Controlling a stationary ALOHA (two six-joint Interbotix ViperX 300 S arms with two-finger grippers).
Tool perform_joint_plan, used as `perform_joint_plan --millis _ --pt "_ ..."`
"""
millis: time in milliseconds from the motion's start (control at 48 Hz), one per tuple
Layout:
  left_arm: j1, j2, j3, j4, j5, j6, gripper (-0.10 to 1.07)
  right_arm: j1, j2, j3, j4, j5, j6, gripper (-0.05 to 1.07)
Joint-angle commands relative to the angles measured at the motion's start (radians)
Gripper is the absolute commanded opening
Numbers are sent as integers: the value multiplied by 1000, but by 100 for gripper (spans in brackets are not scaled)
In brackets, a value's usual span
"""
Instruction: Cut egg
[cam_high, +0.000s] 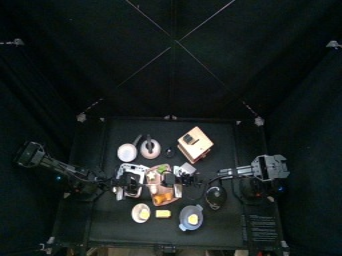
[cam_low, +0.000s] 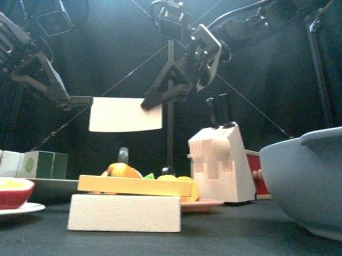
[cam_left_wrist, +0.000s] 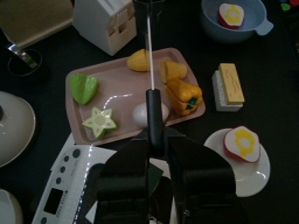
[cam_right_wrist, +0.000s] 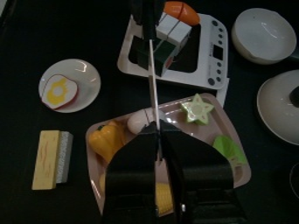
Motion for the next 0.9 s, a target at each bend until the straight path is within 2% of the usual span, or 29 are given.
perform_joint_plan --millis 0,229,562,875 --pt "-2 25 -8 -32 -20 -3 40 -3 -8 -23 0 -15 0 33" --pt "0 130 -18 -81 -43 0 40 -9 41 -23 8 -44 3 33" --pt "-2 137 -14 -132 -44 0 40 -11 95 -26 25 -71 5 33" --pt "0 137 -11 -137 -44 0 40 -14 112 -26 28 -75 5 33"
